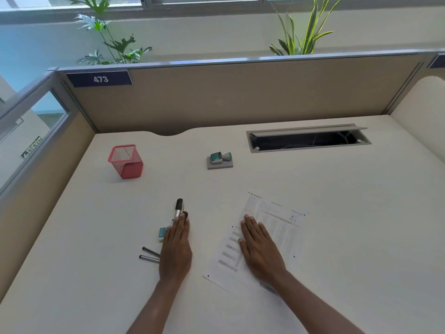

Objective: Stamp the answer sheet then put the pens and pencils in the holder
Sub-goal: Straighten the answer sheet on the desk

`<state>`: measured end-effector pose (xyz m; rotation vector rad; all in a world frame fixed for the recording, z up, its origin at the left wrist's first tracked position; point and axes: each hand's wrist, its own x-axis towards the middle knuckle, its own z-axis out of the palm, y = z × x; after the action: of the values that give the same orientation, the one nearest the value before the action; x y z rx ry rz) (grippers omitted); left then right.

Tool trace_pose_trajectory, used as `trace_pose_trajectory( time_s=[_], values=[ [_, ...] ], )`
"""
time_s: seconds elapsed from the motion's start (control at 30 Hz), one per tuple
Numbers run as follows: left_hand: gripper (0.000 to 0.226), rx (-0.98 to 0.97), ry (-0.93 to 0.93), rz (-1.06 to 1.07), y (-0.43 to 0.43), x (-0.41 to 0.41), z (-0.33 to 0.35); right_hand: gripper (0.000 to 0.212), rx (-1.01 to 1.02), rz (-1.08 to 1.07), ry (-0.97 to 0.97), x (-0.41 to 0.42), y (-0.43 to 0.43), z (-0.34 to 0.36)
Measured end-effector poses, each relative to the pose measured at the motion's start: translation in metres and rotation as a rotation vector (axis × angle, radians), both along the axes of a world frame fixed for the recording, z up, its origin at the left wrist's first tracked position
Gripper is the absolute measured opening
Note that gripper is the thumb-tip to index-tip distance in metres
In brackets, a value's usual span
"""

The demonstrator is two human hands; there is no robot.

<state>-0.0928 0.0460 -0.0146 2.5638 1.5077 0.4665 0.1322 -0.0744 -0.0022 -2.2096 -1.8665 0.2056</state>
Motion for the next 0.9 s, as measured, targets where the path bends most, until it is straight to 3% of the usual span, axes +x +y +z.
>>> trace_pose_trajectory(
  time_s=[0.2, 0.37, 0.5, 0.63, 0.9],
  values=[
    [0.064, -0.007, -0.005, 0.094, 0.017, -0.043, -0.002, 0.061, -0.013, 0.010, 0.001, 0.001, 0.002, 0.002],
    [0.056, 0.007, -0.005, 0.107, 0.021, -0.066, -0.002, 0.067, 0.035, -0.014, 0.137, 0.012, -0.002, 0.012],
    [0.051, 0.061, -0.059, 0.104, 0.018, -0.064, 0.005, 0.068, 0.184, -0.245, 0.041, 0.037, -0.021, 0.018],
    [0.047, 0.084, -0.144, 0.044, 0.006, -0.048, 0.010, 0.058, 0.117, -0.497, -0.033, 0.050, -0.041, 0.017],
    [0.044, -0.114, -0.238, -0.162, -0.021, -0.012, 0.016, 0.065, 0.050, -0.263, 0.035, 0.039, -0.015, 0.006]
  ],
)
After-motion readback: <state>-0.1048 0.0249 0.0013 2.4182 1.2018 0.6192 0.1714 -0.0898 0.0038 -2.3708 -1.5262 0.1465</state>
